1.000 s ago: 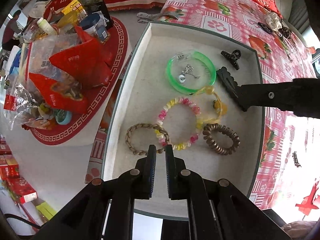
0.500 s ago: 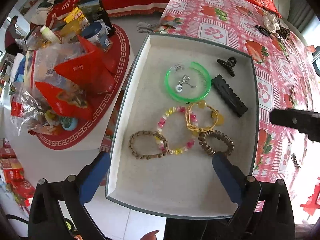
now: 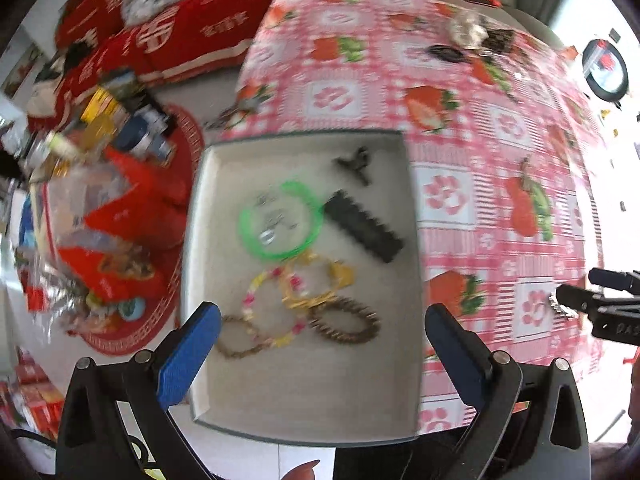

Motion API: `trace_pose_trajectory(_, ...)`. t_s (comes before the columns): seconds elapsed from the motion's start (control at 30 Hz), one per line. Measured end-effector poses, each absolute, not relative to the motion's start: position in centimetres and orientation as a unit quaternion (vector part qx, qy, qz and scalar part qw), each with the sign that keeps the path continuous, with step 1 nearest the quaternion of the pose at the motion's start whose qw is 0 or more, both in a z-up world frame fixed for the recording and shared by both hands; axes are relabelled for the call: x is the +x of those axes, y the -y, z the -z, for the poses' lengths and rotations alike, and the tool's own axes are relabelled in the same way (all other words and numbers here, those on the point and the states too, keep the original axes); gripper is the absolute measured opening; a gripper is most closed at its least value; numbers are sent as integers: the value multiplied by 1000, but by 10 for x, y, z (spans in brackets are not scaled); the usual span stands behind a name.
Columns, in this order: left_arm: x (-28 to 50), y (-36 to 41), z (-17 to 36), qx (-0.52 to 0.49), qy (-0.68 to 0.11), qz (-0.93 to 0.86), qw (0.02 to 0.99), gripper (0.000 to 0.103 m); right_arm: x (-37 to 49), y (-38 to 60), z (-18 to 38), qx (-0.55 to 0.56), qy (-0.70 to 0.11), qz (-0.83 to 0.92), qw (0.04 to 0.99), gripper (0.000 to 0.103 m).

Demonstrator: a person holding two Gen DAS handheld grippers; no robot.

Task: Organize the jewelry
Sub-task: 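Grasp the beige tassel charm with the left gripper while the right gripper grasps the silver hair pin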

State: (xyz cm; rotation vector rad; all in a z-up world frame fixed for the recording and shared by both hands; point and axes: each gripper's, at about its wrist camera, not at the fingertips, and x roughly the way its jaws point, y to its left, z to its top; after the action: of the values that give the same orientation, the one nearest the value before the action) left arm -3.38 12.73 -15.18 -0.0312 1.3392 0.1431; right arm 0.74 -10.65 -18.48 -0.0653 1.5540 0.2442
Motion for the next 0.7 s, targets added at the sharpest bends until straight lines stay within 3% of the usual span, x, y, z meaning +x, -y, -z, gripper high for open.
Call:
trace_pose_trajectory(0.27, -3, -72, 153, 3, -624, -11, 781, 103, -13, 178, 195, -29, -708, -64, 702, 83)
trace_pose_trajectory(0.7, 55, 4, 179, 20, -637, 49, 769, 103, -34, 160, 218, -141, -686, -139, 700, 83)
